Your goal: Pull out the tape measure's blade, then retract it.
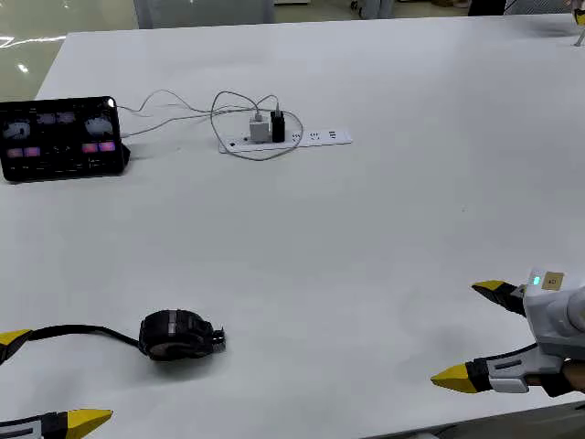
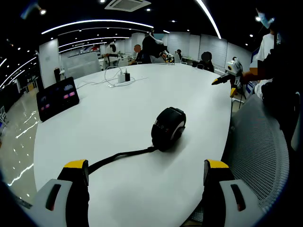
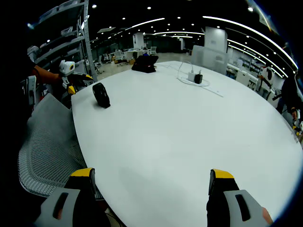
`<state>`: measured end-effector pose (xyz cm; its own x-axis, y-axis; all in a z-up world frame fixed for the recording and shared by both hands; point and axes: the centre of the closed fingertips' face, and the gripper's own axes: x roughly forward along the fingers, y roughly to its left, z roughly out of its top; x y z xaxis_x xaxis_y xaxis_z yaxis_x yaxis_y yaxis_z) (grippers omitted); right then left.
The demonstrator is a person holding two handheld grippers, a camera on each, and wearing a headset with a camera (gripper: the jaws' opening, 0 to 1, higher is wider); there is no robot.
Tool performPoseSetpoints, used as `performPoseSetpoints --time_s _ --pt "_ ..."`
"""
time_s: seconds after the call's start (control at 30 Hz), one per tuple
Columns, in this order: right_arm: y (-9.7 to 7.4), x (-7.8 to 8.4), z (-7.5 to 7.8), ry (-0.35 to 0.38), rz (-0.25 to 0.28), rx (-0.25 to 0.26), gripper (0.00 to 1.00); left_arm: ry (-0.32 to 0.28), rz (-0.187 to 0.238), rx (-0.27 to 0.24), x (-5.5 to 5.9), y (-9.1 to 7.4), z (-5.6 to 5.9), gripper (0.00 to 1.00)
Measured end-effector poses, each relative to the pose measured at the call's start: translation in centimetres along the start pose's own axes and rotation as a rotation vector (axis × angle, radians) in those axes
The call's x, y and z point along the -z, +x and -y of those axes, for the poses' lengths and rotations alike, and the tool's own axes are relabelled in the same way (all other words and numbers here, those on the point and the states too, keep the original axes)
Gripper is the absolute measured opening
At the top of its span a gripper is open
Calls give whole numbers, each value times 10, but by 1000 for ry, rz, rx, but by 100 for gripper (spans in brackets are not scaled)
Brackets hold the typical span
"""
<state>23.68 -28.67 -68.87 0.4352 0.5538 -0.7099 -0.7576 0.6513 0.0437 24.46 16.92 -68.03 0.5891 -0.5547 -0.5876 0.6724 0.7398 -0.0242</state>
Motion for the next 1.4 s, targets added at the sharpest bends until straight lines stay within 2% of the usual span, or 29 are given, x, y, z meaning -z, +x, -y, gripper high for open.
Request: performPoseSetpoints --time_s 0.2,0.27,0.47,0.57,0.73,0.8,0.87,0.9,0.93,1.0,1.07,1.17,1.4 --pt "3 -3 -3 -8 -1 -8 99 -7 0 -3 3 0 -3 99" --pt "2 0 -2 -10 -13 -13 99 -7 10 0 0 -1 -4 99" --pt "2 -2 -1 -5 -2 -4 99 5 13 8 -6 -1 -5 99" --pt "4 2 2 -32 -20 29 99 36 -20 15 -2 -1 -6 99" --pt "7 11 3 -45 -35 26 99 42 -39 38 0 1 -5 99" --pt "6 7 1 -74 -18 24 99 55 -43 51 0 2 -2 99" --pt "8 7 -6 -77 -15 -8 99 69 -56 72 1 4 1 99" --pt "9 7 -10 -81 -13 -27 99 54 -72 98 2 5 4 99" --pt "11 7 -11 -83 -20 -26 99 48 -82 112 3 7 5 99" --pt "14 8 -17 -88 -37 -47 99 65 -98 108 4 11 3 99" --pt "15 6 -16 -107 -26 -51 99 82 -101 116 2 14 3 99" --pt "19 0 -17 -100 -28 -50 99 81 -118 134 -3 16 5 99" --pt "28 -14 -20 -146 -27 -75 99 169 -130 192 -16 26 14 99"
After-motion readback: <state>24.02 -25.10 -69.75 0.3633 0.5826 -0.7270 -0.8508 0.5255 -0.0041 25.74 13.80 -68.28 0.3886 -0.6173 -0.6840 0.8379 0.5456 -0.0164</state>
